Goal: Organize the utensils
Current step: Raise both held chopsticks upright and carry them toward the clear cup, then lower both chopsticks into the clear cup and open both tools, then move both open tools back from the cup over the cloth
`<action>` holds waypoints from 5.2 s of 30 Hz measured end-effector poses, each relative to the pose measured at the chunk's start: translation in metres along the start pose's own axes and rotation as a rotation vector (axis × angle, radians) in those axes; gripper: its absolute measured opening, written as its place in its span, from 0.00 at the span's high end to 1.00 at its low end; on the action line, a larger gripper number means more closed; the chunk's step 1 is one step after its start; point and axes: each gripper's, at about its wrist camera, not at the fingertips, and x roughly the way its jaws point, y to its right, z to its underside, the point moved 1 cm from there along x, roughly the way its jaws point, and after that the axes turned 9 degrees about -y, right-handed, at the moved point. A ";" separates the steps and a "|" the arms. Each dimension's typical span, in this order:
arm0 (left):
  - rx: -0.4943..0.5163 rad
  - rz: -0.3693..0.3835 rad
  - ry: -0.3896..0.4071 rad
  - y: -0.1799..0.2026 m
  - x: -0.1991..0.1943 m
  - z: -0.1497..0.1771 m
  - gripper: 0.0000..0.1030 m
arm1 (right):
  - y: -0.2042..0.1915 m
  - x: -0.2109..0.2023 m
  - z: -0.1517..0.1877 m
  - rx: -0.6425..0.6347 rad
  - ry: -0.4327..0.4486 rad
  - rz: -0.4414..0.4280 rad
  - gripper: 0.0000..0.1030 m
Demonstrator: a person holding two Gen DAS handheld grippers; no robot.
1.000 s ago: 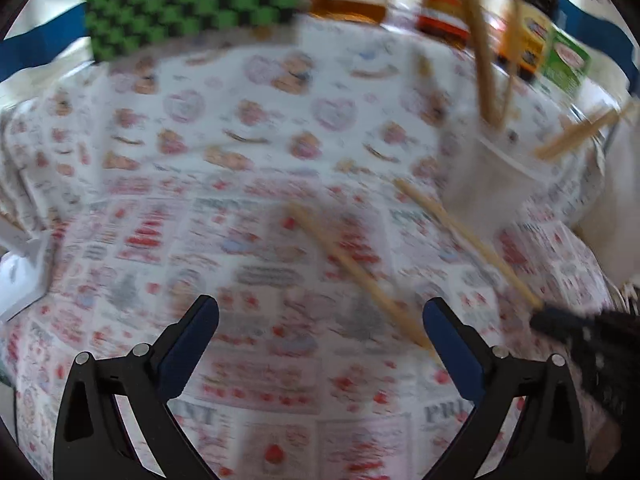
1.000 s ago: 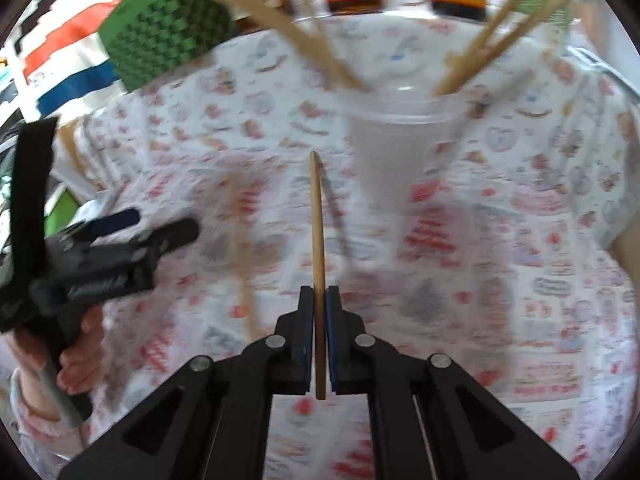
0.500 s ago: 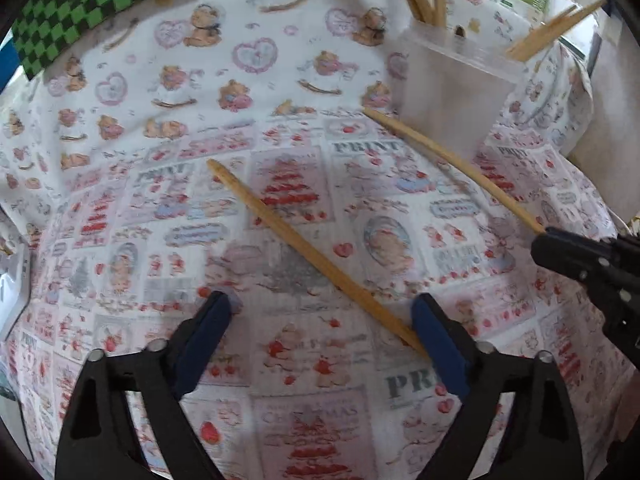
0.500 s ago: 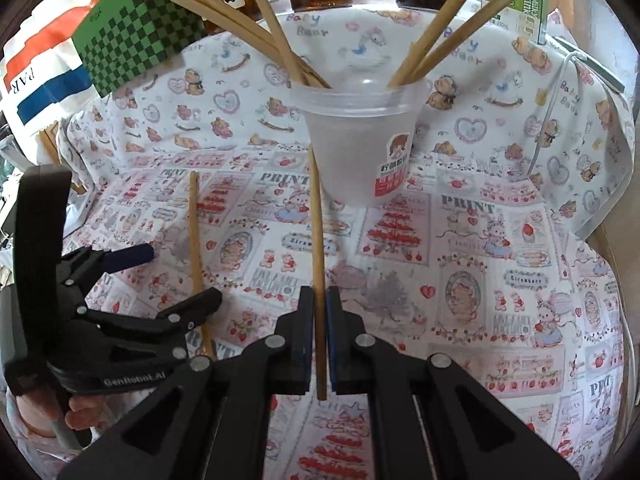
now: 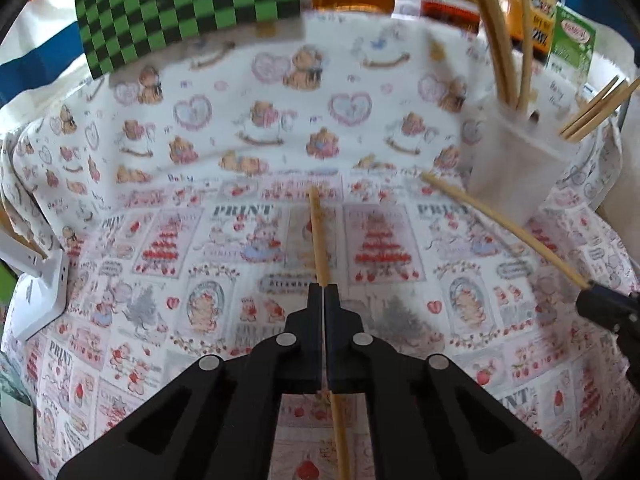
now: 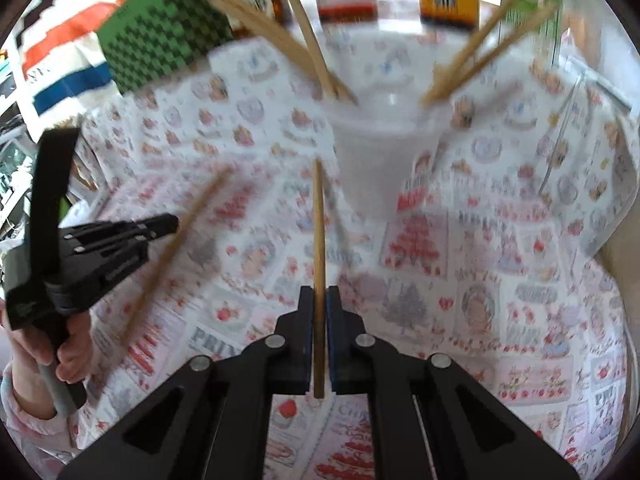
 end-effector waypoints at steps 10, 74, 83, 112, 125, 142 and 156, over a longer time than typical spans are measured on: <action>-0.017 0.071 -0.055 -0.015 -0.032 0.013 0.62 | -0.004 -0.045 -0.004 -0.003 0.244 -0.005 0.95; 0.035 0.231 0.513 0.013 -0.226 -0.031 0.96 | 0.005 -0.160 -0.052 0.038 0.542 -0.028 0.96; 0.137 0.256 0.575 0.050 -0.241 -0.062 0.96 | 0.024 -0.163 -0.092 0.139 0.665 0.000 0.96; 0.054 0.361 0.629 0.074 -0.193 -0.139 0.96 | 0.062 -0.112 -0.120 0.195 0.542 -0.073 0.98; 0.176 0.300 0.465 0.104 -0.131 -0.129 0.96 | 0.067 -0.108 -0.123 0.210 0.477 -0.076 0.95; 0.044 0.131 0.599 0.033 -0.166 -0.073 0.31 | 0.054 -0.128 -0.118 0.181 0.498 -0.069 0.46; -0.050 0.076 0.605 -0.009 -0.150 0.011 0.02 | 0.025 -0.121 -0.080 0.103 0.295 -0.060 0.39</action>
